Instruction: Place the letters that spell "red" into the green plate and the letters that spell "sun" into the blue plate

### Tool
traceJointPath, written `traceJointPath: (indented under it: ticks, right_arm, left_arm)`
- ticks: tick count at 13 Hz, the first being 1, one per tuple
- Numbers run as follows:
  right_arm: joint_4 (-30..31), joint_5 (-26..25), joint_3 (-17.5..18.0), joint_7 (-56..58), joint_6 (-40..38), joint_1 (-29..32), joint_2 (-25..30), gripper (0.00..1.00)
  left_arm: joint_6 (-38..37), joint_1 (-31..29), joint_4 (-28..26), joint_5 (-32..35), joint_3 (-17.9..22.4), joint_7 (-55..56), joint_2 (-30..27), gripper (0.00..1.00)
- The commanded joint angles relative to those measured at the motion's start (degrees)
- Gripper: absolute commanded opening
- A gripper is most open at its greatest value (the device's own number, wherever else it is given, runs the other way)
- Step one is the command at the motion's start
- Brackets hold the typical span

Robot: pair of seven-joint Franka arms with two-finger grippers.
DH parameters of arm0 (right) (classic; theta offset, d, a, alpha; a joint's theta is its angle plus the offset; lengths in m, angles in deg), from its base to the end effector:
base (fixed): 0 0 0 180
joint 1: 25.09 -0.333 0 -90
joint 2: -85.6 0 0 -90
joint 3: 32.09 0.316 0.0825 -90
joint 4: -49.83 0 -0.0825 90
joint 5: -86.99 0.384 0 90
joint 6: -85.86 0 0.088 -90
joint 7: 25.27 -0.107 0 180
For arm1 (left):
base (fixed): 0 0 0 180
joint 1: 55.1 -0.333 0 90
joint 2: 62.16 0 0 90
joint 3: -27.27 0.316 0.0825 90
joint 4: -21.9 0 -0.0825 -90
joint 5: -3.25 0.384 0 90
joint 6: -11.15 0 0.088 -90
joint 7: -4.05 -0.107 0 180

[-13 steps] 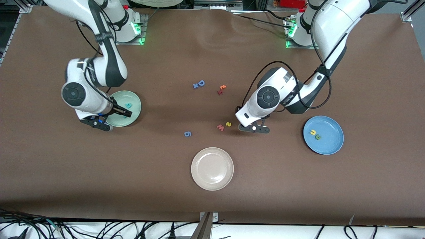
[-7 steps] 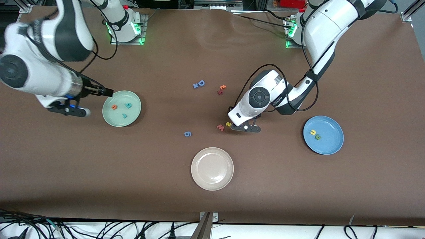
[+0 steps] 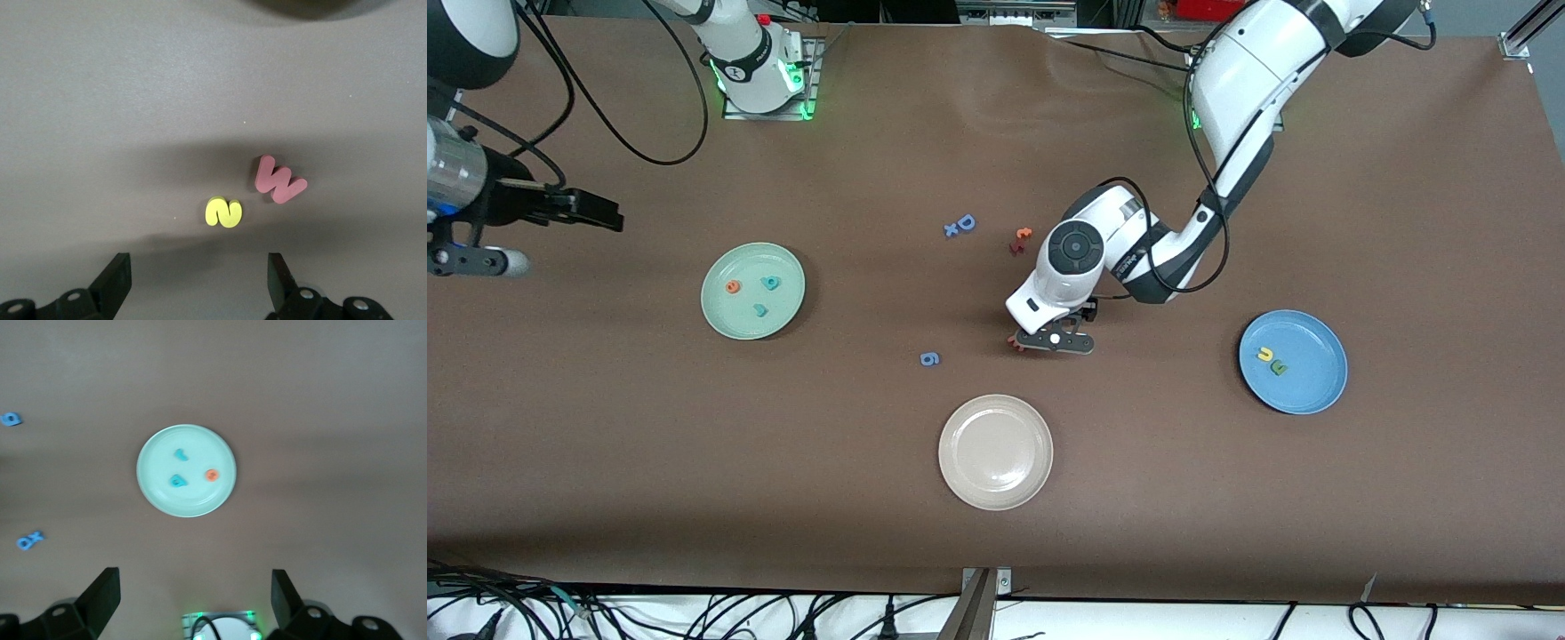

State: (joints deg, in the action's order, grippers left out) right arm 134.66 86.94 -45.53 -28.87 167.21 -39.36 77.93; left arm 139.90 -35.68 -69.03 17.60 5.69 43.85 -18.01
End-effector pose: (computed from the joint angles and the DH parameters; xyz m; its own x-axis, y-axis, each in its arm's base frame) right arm 0.5757 0.0171 0.5808 0.9809 -0.0526 -0.1873 -0.0451 -0.9980 0.0437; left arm 0.5478 -0.4213 0.2008 0.9923 -0.0935 -0.0819 -0.0916 -0.9954 0.0268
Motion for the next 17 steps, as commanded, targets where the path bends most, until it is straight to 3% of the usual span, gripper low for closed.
traceJointPath:
  ticks: [1,4,5,7,10,14,16,17]
  right_arm:
    - [4.5,-3.7,15.4,-0.3,2.9,13.2,3.5,1.00]
    - [17.4,-1.5,15.3,4.5,11.9,16.6,12.1,1.00]
    - [17.6,-1.2,15.1,4.7,12.2,16.6,12.2,1.00]
    - [15.5,4.3,8.3,5.9,12.7,16.1,10.1,1.00]
    - [9.8,1.4,8.7,6.0,11.5,15.1,8.0,1.00]
    - [9.2,0.8,8.5,5.9,7.9,14.7,9.2,1.00]
    - [9.4,0.9,8.4,6.1,7.8,14.6,9.3,1.00]
    - [9.4,1.0,8.3,5.9,7.8,14.6,9.3,1.00]
  left_arm:
    - [1.1,1.2,2.4,1.6,1.9,0.4,2.0,0.91]
    - [3.3,1.4,2.6,3.6,2.2,0.6,3.1,0.90]
    - [4.5,1.4,2.6,3.7,2.2,0.8,3.6,0.90]
    - [4.8,1.4,2.6,3.7,2.2,0.8,4.0,0.90]
    - [4.8,2.0,3.4,3.8,2.3,0.9,4.6,0.90]
    - [4.9,4.6,3.7,3.7,4.6,1.0,5.5,0.86]
    - [4.9,5.7,3.7,3.7,5.8,0.9,5.5,0.80]
    - [4.9,5.7,3.7,3.7,5.9,0.5,5.5,0.71]
